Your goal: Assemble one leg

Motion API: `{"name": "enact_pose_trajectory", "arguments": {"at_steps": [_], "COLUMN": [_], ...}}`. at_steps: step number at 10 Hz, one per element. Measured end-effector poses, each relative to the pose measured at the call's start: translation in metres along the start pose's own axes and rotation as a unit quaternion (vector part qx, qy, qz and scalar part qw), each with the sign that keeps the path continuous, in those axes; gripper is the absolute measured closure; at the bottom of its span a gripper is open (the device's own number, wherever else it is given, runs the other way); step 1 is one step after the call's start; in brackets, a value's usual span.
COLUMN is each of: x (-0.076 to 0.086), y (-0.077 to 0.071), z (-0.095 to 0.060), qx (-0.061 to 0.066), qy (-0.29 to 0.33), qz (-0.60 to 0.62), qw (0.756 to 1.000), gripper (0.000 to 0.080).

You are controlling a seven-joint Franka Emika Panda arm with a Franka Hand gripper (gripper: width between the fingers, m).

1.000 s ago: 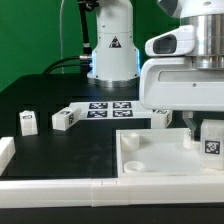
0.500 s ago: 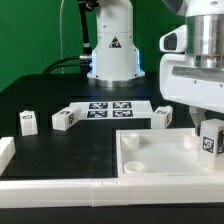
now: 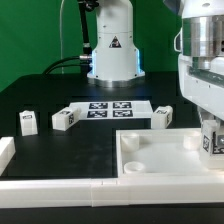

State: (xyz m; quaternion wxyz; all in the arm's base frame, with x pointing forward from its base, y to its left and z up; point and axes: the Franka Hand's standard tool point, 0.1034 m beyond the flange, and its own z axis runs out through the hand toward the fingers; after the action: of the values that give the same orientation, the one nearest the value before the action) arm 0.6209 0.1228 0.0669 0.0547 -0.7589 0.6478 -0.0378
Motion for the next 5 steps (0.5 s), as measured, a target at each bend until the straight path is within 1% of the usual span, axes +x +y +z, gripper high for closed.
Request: {"name": "enact_pose_trajectory", "arguments": {"at_steps": [1, 2, 3, 4, 5], "x": [-0.0004, -0.0003, 0.0001, 0.0008, -0.0009], "y": [0.0, -0.0002, -0.0002, -0.0003, -0.0001], "z": [0.0, -0.0003, -0.0003, -0.0003, -0.0001], "qx": [0.0, 0.0, 0.0, 0.0, 0.0], "qy": [0.0, 0.001, 0.001, 0.001, 0.001], "qz": [-0.001, -0.066, -0.133, -0.2, -0.251], "qw": [1.0, 0.998, 0.991, 0.98, 0.968], "gripper": [0.0292, 0.0292, 0.018, 0.0159, 0.0159]}}
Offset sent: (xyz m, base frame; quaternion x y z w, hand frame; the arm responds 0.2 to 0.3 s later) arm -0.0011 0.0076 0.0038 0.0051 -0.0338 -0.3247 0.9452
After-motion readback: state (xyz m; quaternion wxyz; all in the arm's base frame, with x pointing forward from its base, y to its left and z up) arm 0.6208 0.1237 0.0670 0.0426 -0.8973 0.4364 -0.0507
